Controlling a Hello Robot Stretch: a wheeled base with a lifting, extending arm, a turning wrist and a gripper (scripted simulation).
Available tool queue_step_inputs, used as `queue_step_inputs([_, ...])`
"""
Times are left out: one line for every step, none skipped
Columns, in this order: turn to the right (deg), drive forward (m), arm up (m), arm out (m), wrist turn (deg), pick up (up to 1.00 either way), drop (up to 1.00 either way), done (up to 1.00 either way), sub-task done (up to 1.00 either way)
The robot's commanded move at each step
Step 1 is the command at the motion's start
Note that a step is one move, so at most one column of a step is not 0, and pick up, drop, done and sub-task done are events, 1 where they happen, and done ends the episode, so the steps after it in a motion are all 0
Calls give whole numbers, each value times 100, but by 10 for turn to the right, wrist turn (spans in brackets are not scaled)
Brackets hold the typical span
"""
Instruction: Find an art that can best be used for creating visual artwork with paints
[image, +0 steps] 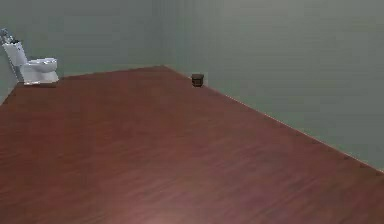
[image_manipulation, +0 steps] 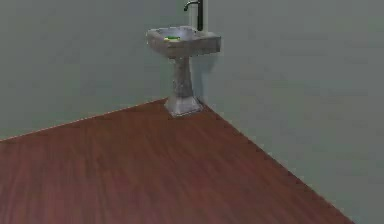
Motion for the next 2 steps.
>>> queue_step_inputs([-450, 0, 0, 0, 0, 0, 0, 0, 0])
queue_step_inputs([0, 100, 0, 0, 0, 0, 0, 0, 0])
